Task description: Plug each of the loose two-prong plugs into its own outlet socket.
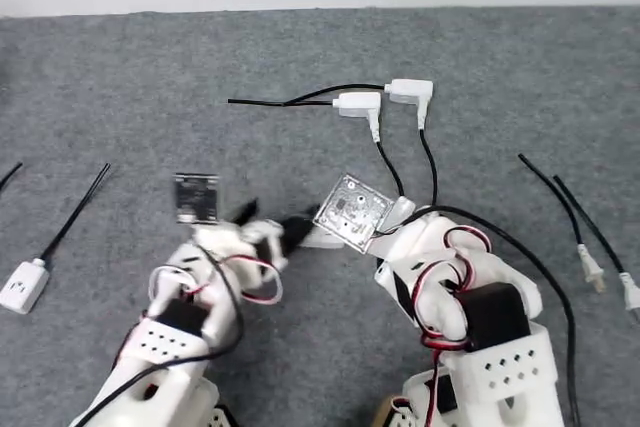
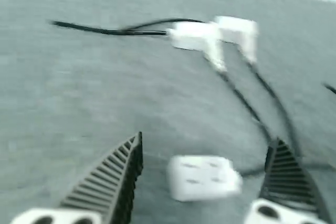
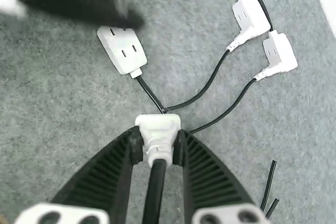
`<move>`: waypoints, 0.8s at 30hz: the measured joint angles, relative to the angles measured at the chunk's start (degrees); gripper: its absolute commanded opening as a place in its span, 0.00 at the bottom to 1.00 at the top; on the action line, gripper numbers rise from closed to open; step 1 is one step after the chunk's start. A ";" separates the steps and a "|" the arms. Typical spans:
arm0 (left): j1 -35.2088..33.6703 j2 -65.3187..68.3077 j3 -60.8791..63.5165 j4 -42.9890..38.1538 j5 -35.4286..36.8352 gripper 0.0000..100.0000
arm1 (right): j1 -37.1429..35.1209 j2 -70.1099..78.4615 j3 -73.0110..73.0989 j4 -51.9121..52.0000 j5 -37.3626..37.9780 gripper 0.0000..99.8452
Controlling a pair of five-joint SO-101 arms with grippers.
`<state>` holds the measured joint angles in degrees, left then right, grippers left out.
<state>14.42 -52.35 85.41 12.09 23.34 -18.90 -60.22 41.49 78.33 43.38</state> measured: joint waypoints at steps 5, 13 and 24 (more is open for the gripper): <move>-15.03 0.00 1.23 0.00 0.00 0.35 | 0.00 3.87 -2.64 0.00 0.00 0.01; -29.80 0.00 3.96 0.00 0.00 0.35 | -1.14 25.58 -18.02 0.00 -1.23 0.01; -28.48 0.00 5.01 0.00 0.00 0.35 | -13.19 61.54 -43.69 3.52 4.66 0.01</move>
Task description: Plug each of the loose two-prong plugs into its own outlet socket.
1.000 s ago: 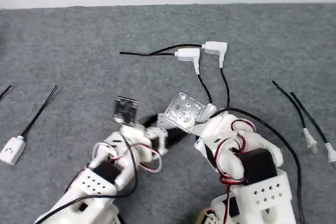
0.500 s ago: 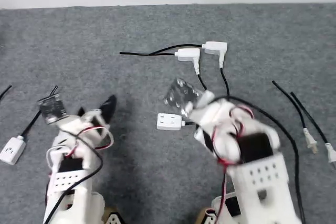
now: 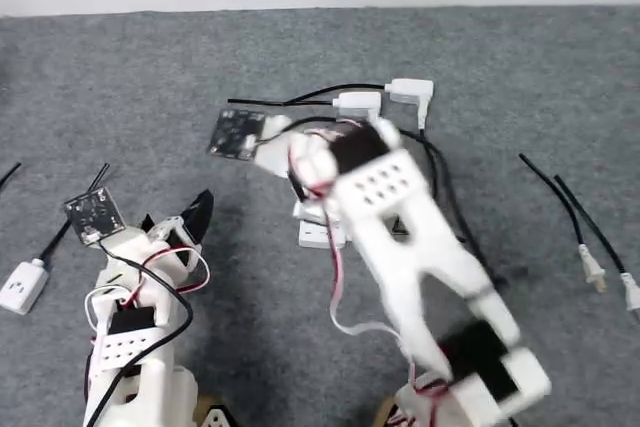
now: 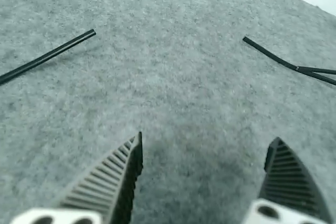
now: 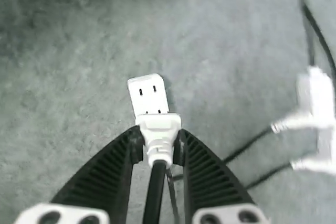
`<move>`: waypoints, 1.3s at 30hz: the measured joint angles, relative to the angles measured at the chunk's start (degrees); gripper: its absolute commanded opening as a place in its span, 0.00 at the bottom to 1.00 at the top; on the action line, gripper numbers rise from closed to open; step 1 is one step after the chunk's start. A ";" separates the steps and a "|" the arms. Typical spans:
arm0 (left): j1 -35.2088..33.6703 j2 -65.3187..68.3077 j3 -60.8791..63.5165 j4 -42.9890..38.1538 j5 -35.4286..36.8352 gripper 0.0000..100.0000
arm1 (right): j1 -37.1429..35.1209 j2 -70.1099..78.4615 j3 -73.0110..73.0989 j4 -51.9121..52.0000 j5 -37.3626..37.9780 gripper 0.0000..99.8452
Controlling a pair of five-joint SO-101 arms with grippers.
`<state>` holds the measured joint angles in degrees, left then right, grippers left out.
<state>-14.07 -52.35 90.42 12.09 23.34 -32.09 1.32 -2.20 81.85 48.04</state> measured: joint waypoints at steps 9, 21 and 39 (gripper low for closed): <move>0.44 0.00 0.00 0.00 0.00 0.35 | -0.09 11.96 -4.31 0.53 9.67 0.01; 0.44 0.00 0.00 0.00 0.00 0.35 | -0.09 13.27 -4.31 0.09 11.43 0.01; 0.44 0.00 0.00 0.00 0.00 0.35 | -0.53 17.58 -5.10 -2.20 10.20 0.01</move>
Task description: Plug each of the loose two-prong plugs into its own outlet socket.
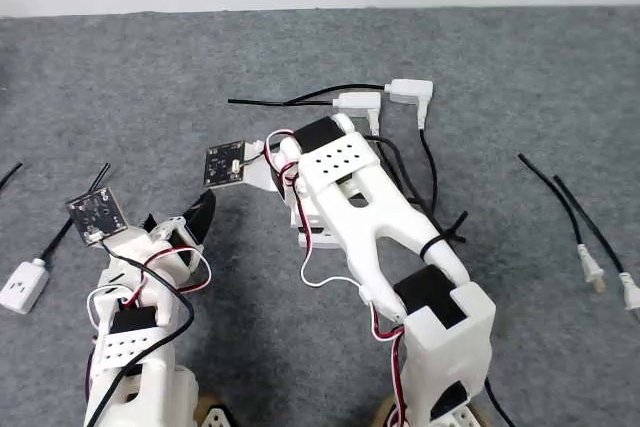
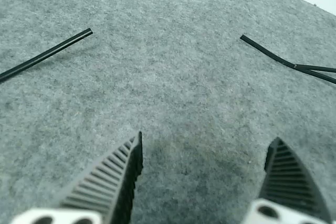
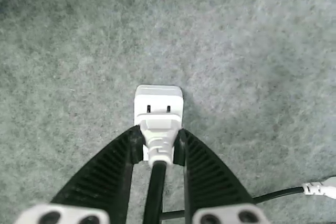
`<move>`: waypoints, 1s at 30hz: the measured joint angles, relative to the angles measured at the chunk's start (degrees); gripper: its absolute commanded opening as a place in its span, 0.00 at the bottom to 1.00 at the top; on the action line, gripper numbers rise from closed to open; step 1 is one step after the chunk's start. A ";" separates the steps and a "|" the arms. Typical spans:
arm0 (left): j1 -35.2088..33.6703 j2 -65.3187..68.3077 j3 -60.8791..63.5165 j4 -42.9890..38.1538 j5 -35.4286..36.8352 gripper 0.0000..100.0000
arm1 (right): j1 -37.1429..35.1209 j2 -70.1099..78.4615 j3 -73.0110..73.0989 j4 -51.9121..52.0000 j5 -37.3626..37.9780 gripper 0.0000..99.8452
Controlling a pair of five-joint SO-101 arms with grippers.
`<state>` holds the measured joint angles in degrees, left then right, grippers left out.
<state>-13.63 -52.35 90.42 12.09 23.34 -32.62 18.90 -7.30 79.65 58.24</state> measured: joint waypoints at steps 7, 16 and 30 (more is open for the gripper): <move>0.00 0.00 0.00 0.00 0.00 0.35 | -0.88 0.53 0.00 -1.76 -1.67 0.01; 0.00 0.00 0.00 0.00 0.00 0.35 | -0.88 0.70 0.09 -2.02 -1.76 0.01; 0.00 0.00 0.00 0.00 0.00 0.35 | -0.70 -0.97 12.04 -11.87 -1.85 0.01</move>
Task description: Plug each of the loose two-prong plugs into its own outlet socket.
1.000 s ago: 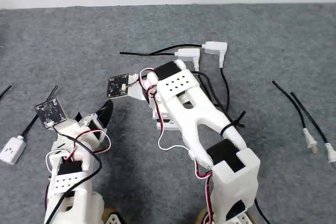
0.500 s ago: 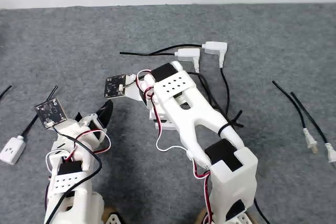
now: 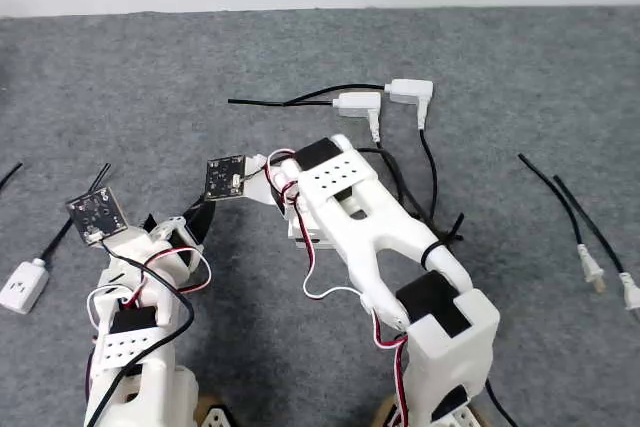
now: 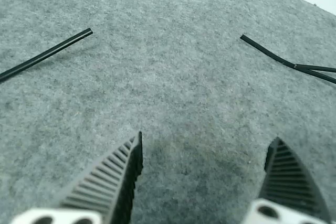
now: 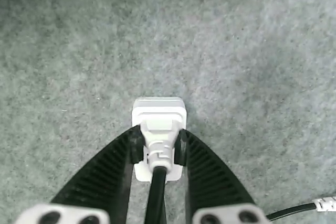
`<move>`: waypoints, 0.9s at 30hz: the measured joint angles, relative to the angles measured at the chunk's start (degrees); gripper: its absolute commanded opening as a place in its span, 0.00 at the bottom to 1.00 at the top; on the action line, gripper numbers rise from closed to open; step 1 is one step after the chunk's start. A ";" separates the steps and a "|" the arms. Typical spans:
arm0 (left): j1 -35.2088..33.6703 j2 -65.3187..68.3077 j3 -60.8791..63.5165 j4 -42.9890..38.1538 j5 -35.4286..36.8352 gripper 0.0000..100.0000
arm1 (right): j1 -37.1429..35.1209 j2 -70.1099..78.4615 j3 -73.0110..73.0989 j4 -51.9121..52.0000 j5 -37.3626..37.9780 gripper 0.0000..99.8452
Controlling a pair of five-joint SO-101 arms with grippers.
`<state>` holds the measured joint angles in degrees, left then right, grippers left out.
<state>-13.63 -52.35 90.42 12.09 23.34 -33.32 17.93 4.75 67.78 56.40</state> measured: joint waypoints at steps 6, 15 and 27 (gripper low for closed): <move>0.00 0.00 0.00 0.00 0.00 0.35 | 0.09 -0.09 0.62 -0.88 -0.18 0.01; 0.00 0.00 0.00 0.00 0.00 0.35 | 0.00 -2.20 -0.09 3.96 -2.02 0.20; 0.00 0.00 0.00 0.00 0.00 0.35 | 0.00 -1.14 -0.09 7.65 -6.33 0.29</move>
<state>-13.63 -52.35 90.42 12.09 23.34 -33.32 16.79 4.66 75.43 50.07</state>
